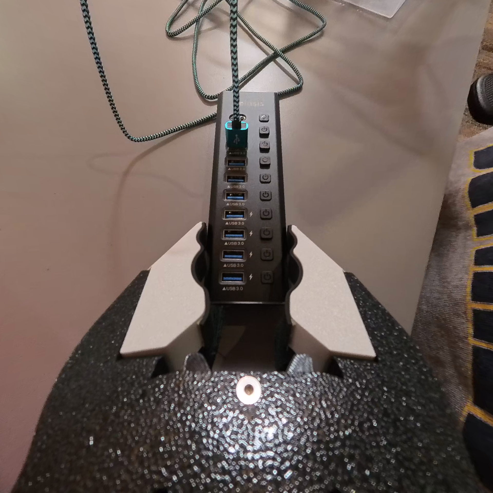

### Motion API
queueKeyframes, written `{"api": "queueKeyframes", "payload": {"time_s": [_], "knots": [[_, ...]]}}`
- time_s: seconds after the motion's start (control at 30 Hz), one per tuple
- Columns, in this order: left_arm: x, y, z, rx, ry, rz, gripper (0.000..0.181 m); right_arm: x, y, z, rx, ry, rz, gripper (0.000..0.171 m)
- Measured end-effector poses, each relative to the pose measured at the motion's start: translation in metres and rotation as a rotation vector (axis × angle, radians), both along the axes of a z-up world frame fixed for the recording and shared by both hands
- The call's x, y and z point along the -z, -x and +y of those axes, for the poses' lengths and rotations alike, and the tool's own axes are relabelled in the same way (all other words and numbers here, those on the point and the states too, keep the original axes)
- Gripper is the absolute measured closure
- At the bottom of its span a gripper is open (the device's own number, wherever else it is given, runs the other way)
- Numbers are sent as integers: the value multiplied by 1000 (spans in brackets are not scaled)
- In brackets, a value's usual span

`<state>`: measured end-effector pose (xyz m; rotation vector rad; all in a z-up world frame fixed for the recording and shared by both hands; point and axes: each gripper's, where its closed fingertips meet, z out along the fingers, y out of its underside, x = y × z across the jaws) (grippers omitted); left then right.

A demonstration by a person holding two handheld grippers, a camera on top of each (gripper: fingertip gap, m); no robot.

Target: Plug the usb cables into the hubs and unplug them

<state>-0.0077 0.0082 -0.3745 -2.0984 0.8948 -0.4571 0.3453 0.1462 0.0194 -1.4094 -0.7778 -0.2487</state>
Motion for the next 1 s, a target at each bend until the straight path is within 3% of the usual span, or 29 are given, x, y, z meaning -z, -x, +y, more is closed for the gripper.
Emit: {"api": "queueKeyframes", "payload": {"time_s": [0.13,0.27,0.37,0.43,0.5,0.6,0.67,0.77,0.83,0.9,1.0], "knots": [[0,0,0,0,0,1,123,61,6,6,-55,230,-83,164],[0,0,0,0,-1,1,123,172,9,-5,-167,658,-265,165],[0,0,0,0,-1,1,123,254,-8,-16,-100,958,-450,165],[0,0,0,0,-1,1,123,284,-21,-11,-24,1003,-568,165],[0,0,0,0,-1,2,123,292,-22,1,18,962,-590,162],[0,0,0,0,-1,2,123,285,-18,13,65,937,-537,101],[0,0,0,0,-1,2,123,269,-21,21,135,895,-522,79],[0,0,0,0,-1,2,123,223,-14,30,221,673,-578,79],[0,0,0,1,-1,2,123,193,22,22,169,492,-596,86],[0,0,0,1,-1,2,123,189,101,-8,-98,417,-509,106],[0,0,0,2,-1,2,123,235,231,-97,-700,592,-311,124]]}}
